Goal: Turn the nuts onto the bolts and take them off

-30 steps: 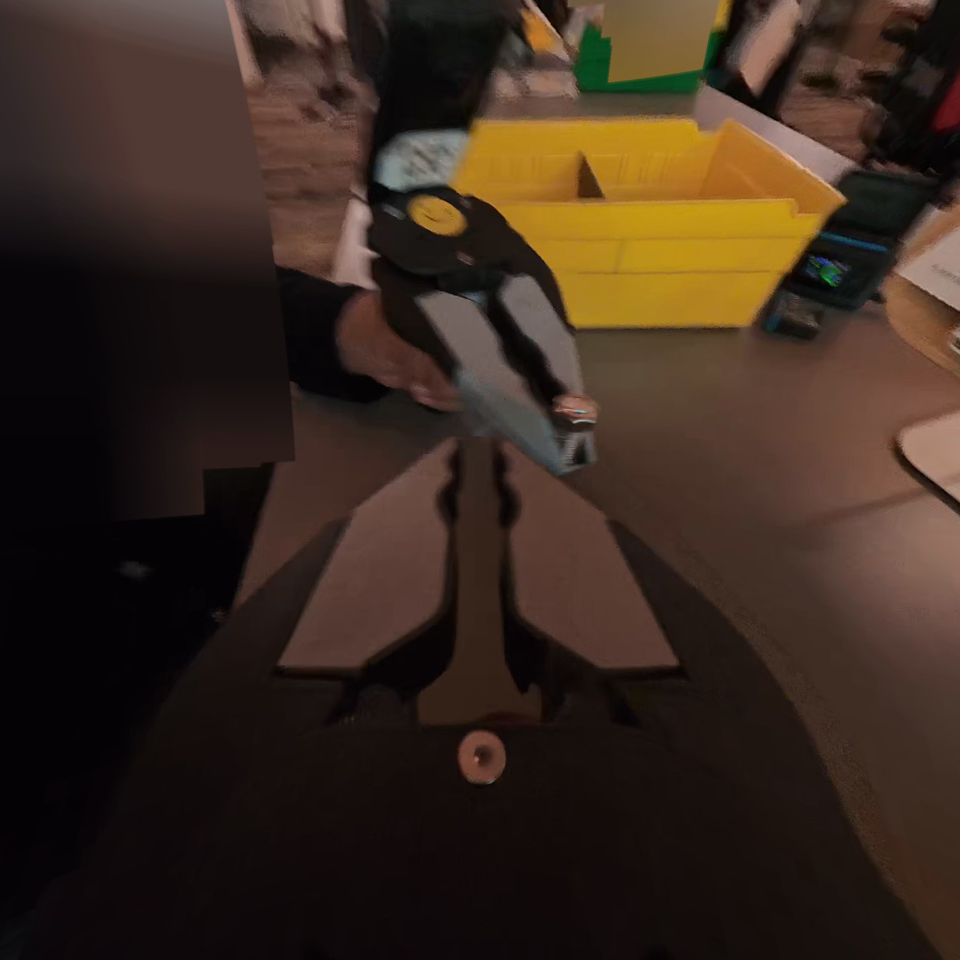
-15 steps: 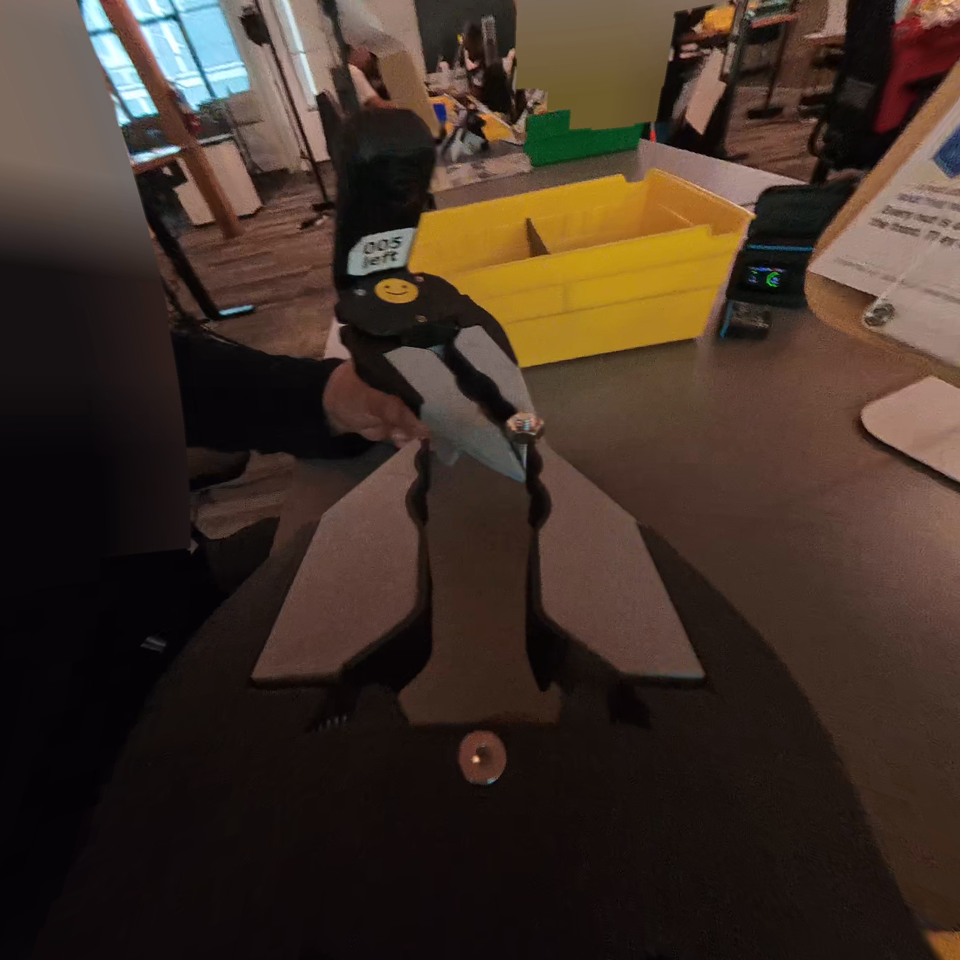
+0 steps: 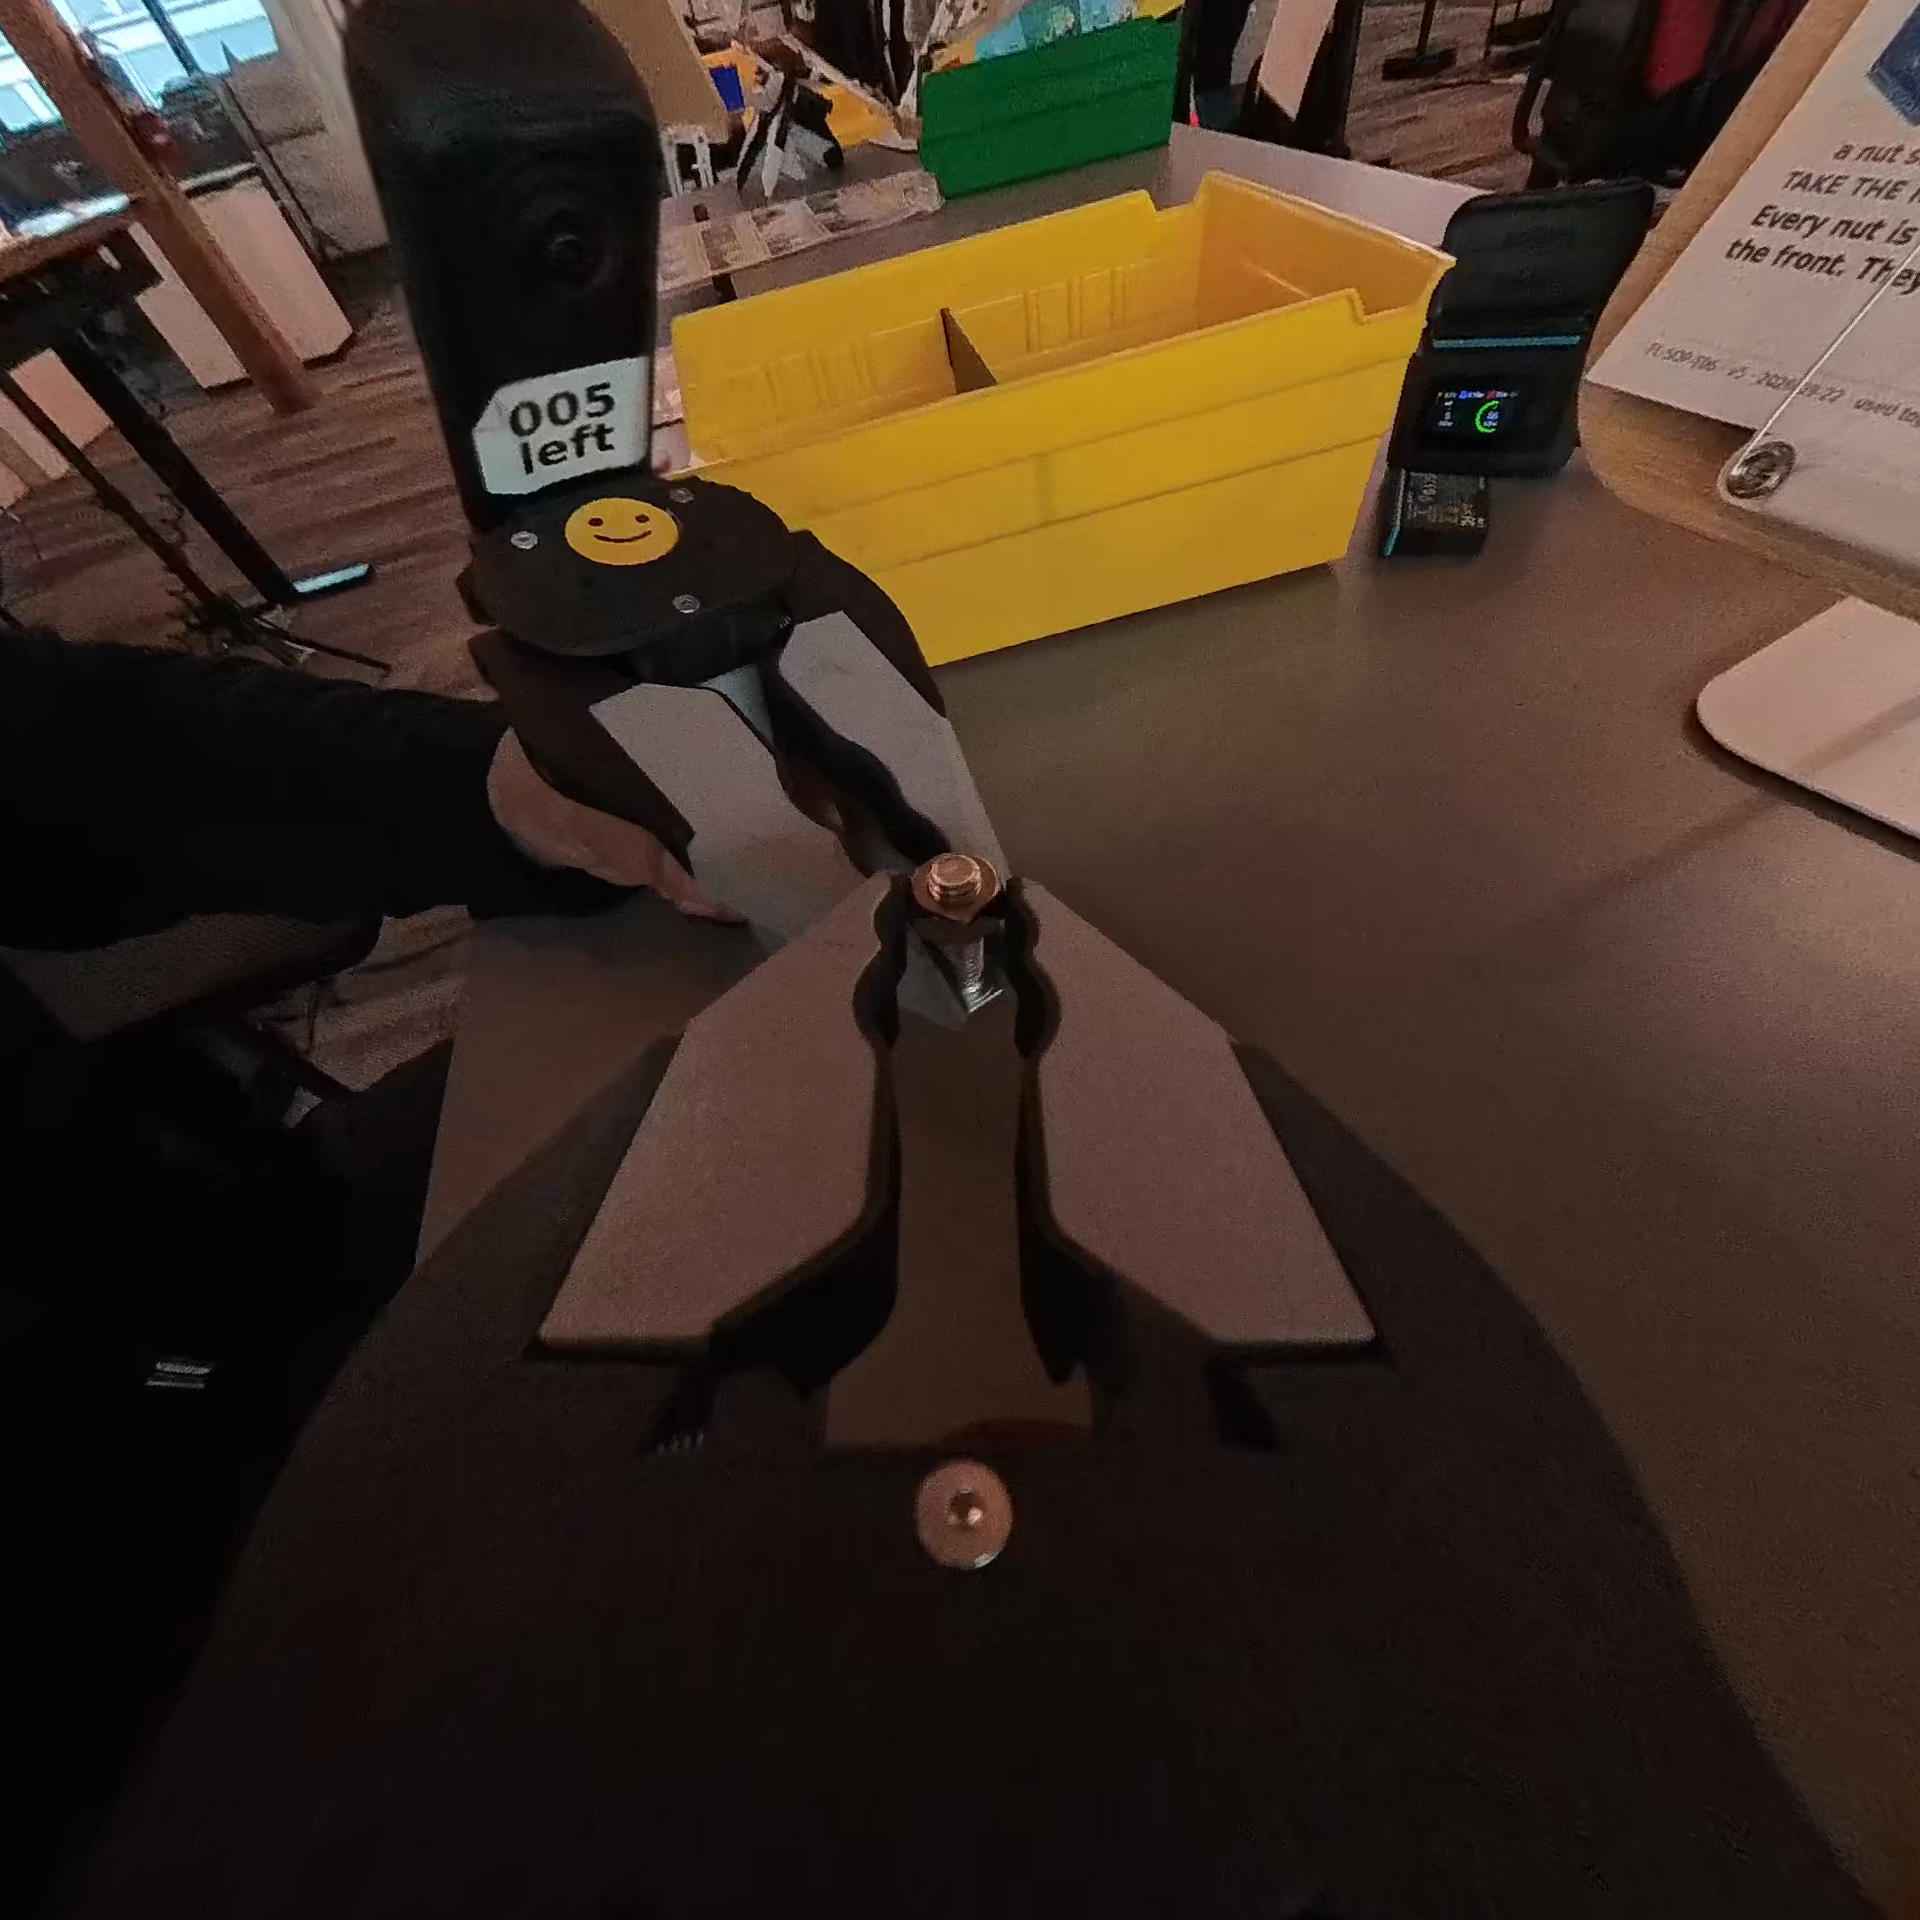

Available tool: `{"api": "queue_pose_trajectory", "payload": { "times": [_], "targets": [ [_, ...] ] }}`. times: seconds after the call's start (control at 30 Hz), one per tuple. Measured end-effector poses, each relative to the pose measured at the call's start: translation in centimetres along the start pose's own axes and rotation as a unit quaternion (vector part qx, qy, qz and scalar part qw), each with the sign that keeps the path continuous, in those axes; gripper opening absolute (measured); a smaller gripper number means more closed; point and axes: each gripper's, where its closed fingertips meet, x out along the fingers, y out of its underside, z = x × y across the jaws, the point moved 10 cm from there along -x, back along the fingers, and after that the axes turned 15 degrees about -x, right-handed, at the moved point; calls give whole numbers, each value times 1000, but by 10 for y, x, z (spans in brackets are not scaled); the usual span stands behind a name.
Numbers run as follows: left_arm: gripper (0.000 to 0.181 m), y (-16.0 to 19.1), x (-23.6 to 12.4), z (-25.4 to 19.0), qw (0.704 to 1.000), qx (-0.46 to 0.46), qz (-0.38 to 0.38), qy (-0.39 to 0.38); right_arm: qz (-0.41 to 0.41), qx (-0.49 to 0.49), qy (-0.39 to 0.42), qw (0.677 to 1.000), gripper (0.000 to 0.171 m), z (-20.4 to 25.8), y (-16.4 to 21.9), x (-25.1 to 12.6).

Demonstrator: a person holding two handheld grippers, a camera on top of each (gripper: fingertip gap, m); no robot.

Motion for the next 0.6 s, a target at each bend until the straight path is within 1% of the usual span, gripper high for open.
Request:
{"api": "queue_pose_trajectory", "payload": {
  "times": [0.03, 0.1, 0.13, 0.17, 0.23, 0.3, 0.33, 0.37, 0.43, 0.5, 0.53, 0.57, 0.6],
  "targets": [
    [20, -1, -1, 2, 1000, -10, -3, -3, -6, 6, 0, 1000, 16, 0, 0, -1],
    [23, -2, -2, 4, 1000, -22, -5, 3, -15, 19, -3, 1000, 16, -1, 0, -2],
    [21, -1, -3, 4, 1000, -23, -5, 9, -20, 24, -5, 1000, 16, -1, 0, -2],
    [14, -1, -3, 3, 1000, -18, -4, 15, -24, 28, -6, 999, 16, -1, 0, -2],
    [13, -3, -4, 1, 1000, 5, -4, -7, -30, 38, -6, 999, 17, -1, 1, 0],
    [9, -4, -8, 2, 1000, 2, -15, -14, -35, 29, -21, 999, 29, 2, 0, -3],
    [8, -4, -10, 5, 1000, -11, -19, -17, -42, 9, -40, 998, 8, 6, -1, -8],
    [8, -4, -11, 9, 999, -19, -16, -21, -59, -7, -59, 996, 0, 10, -4, -12],
    [8, -4, -13, 9, 1000, -17, -18, -16, -79, -7, -32, 996, 0, 7, -8, -18],
    [8, -4, -10, 2, 1000, -4, -19, -1, -69, 22, 12, 997, 33, -4, -8, -14],
    [8, -4, -8, -1, 1000, 5, -17, 2, -59, 33, 17, 998, 39, -7, -7, -10],
    [8, -4, -6, -4, 1000, 12, -15, 5, -53, 37, 7, 998, 38, -7, -6, -6],
    [8, -4, -5, -6, 1000, 16, -15, 7, -47, 35, -6, 998, 34, -5, -5, -2]
  ]
}}
